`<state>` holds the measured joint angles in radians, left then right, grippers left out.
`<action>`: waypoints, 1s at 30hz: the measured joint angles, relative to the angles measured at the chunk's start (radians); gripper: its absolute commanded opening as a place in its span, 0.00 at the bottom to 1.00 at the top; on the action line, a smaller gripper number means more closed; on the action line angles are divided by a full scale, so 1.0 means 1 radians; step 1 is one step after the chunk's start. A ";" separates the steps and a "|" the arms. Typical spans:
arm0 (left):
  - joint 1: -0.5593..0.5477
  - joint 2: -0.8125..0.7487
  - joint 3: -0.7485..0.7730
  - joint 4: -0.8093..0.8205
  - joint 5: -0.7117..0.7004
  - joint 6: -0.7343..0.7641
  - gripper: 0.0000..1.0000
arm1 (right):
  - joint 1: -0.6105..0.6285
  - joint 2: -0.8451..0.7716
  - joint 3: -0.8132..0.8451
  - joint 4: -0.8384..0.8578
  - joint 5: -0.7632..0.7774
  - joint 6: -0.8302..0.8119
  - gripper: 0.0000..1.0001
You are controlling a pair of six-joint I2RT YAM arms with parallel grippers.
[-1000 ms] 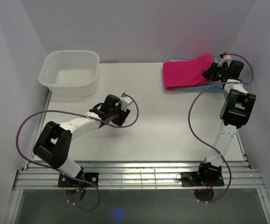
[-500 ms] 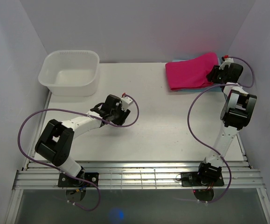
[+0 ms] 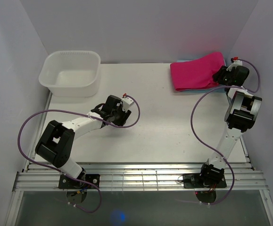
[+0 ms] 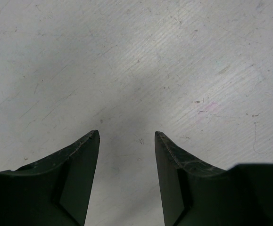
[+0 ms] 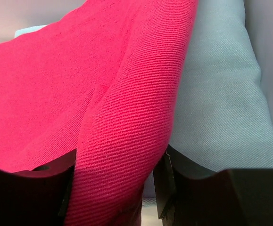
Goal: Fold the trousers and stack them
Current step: Neatly place the folded trousers to the corner
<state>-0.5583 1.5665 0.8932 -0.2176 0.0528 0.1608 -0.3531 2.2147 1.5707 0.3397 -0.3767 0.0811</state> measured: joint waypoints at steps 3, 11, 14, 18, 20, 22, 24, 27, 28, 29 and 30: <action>0.000 0.000 0.000 0.000 0.000 0.000 0.61 | -0.004 0.000 0.006 0.002 0.000 0.000 0.08; 0.001 0.000 0.000 0.000 0.000 0.000 0.62 | -0.016 0.018 0.062 -0.064 0.056 -0.042 0.70; 0.010 0.000 0.004 -0.014 0.002 -0.001 0.62 | -0.026 0.018 0.076 -0.079 0.115 -0.097 0.80; 0.042 0.000 0.027 -0.044 0.015 -0.008 0.62 | -0.032 0.007 0.077 -0.112 0.199 -0.163 0.95; 0.063 -0.002 0.042 -0.053 0.022 -0.013 0.62 | -0.029 -0.009 0.077 -0.149 0.241 -0.194 0.95; 0.082 -0.011 0.050 -0.064 0.031 -0.022 0.63 | -0.024 -0.036 0.076 -0.192 0.275 -0.228 0.90; 0.100 -0.028 0.051 -0.076 0.043 -0.029 0.63 | -0.018 -0.082 0.066 -0.231 0.298 -0.257 0.90; 0.135 -0.059 0.054 -0.103 0.072 -0.044 0.65 | -0.010 -0.180 0.047 -0.290 0.309 -0.307 0.90; 0.149 -0.066 0.058 -0.116 0.087 -0.051 0.66 | -0.005 -0.217 0.045 -0.307 0.310 -0.326 0.90; 0.164 -0.071 0.064 -0.130 0.106 -0.059 0.72 | -0.002 -0.252 0.045 -0.328 0.307 -0.342 0.90; 0.182 -0.073 0.072 -0.145 0.126 -0.066 0.75 | 0.002 -0.287 0.045 -0.354 0.299 -0.356 0.90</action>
<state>-0.3767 1.4937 0.9649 -0.3626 0.1787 0.0944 -0.3508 1.9278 1.6157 -0.0147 -0.0772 -0.2752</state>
